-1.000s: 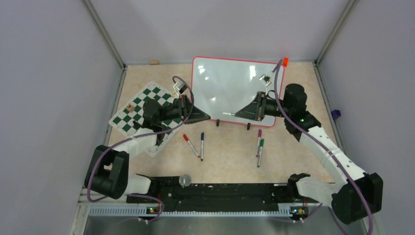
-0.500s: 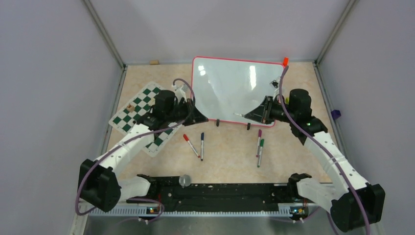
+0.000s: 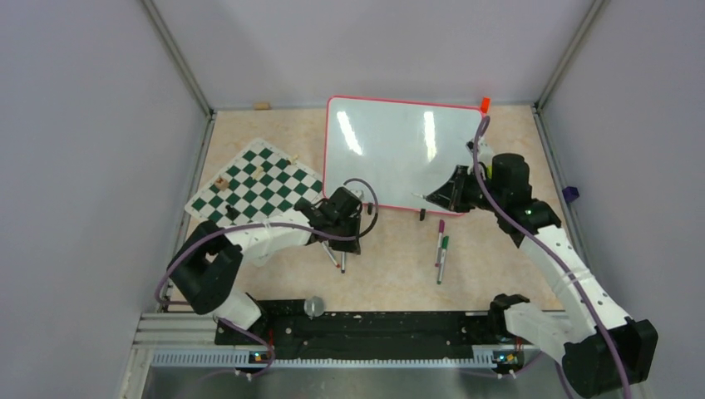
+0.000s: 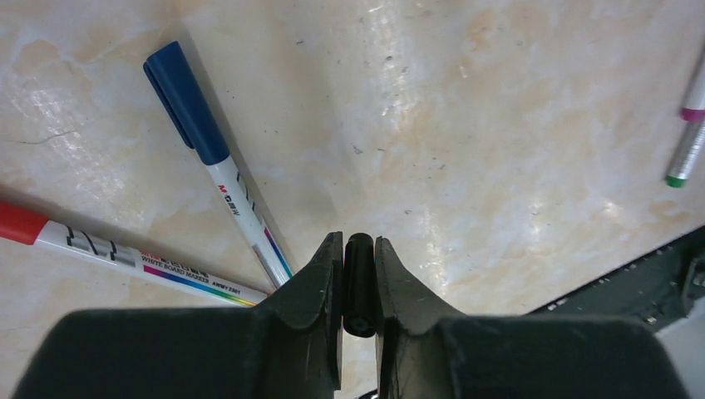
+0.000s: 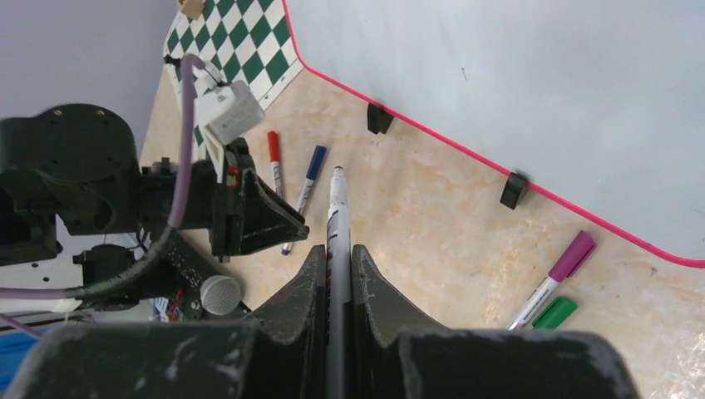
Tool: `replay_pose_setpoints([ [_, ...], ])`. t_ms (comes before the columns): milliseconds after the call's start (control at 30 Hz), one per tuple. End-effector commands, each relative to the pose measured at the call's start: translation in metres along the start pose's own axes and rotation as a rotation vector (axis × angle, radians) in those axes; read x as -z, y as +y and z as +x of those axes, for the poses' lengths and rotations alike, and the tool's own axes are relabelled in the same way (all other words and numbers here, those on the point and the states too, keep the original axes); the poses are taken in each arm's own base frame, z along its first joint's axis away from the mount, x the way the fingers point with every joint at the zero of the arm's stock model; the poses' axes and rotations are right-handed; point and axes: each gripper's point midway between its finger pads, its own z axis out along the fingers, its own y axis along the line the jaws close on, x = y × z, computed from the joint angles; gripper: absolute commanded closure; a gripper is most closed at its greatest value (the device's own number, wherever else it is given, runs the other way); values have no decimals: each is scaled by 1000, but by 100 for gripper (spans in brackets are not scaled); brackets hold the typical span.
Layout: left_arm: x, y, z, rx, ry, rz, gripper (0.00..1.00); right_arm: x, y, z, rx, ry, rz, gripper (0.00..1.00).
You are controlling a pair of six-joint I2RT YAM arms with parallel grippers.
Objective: Write a sentence on the whiteboard
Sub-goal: Place the pen cap at the center of the board, then adjust the whiteboard at the center of the board.
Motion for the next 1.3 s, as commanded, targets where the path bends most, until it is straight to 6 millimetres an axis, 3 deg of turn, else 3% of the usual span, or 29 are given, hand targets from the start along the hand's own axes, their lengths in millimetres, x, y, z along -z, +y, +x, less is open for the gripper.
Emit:
replay_pose_setpoints([
  [0, -8, -1, -10, -47, -37, -69, 100, 13, 8, -25, 66, -81, 15, 100],
  [167, -8, -1, -11, -70, -45, -97, 98, 13, 7, -26, 66, -82, 16, 100],
  [300, -4, -3, -8, -96, -39, -103, 66, 13, 7, -25, 68, -83, 13, 100],
  [467, 1, -5, -7, -101, -35, -97, 41, 14, 9, -25, 68, -87, 3, 100],
  [567, 16, -10, -17, -99, -84, -86, 28, 16, 11, -26, 75, -94, 2, 100],
  [767, 62, -9, -55, -69, -248, -78, 24, 20, 16, -31, 91, -111, -10, 100],
  [867, 88, 3, -78, 14, -363, -18, 23, 22, 20, -36, 102, -124, -15, 100],
  [1000, 115, 42, -111, 221, -530, 55, 24, 26, 20, -46, 112, -159, 8, 100],
  [1100, 131, 76, -131, 342, -626, 14, 25, 29, 21, -54, 108, -191, 17, 100],
  [1200, 134, 106, -148, 460, -677, -35, 28, 33, 25, -59, 104, -223, 13, 100],
  [1267, 130, 126, -159, 546, -699, -44, 39, 36, 28, -61, 108, -243, 3, 100],
])
